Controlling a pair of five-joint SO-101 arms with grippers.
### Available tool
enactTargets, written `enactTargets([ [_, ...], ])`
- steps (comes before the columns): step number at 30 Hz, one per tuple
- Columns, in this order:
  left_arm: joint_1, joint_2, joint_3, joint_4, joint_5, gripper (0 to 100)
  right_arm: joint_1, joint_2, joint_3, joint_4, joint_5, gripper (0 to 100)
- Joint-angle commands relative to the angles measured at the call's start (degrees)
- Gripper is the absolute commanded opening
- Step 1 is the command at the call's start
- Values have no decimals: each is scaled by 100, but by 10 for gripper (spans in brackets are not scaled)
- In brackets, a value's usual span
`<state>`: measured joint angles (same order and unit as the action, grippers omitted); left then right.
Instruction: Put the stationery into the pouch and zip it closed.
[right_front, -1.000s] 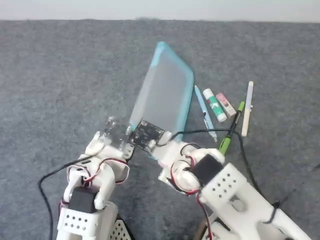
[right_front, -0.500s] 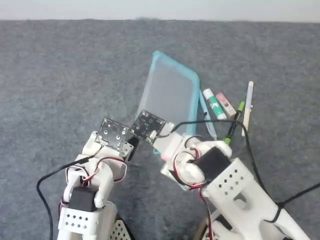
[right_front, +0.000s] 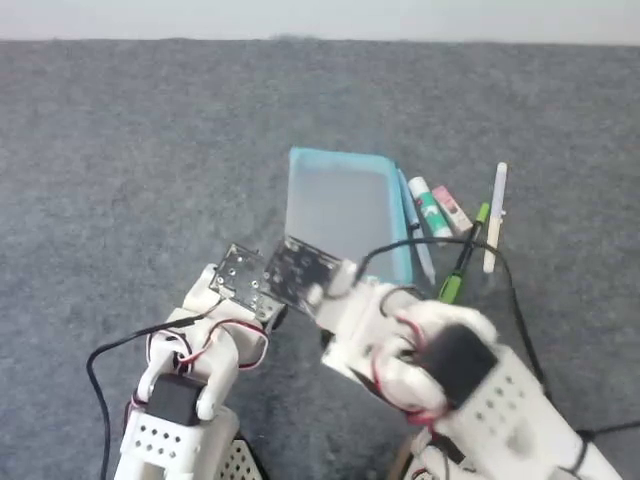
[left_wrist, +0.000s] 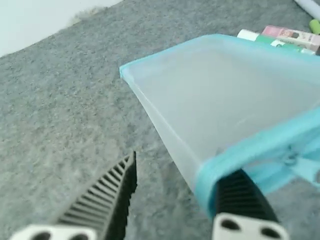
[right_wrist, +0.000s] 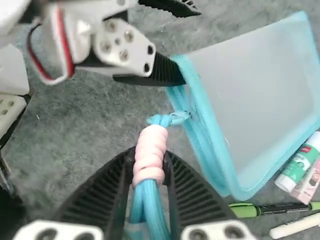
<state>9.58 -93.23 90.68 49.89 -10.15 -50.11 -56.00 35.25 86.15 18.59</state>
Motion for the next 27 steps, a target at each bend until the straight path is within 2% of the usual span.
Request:
enactTargets([
  [1, 70, -35, -57, -193, 299, 232, -154, -673, -308, 268, 158, 6],
  [3, 88, -35, -57, -193, 299, 219, -154, -796, -299, 338, 167, 6],
  [9, 35, -70, -101, -193, 308, 13, -127, -804, -141, 347, 167, 6],
  [13, -220, -70, -119, -193, 316, 11, 84, -804, 132, 224, 176, 6],
  [18, -985, -35, -330, -193, 598, 11, 901, -796, 246, 66, 343, 6],
  [27, -1090, -35, -347, -193, 633, 11, 1174, -620, 220, 13, 334, 6],
])
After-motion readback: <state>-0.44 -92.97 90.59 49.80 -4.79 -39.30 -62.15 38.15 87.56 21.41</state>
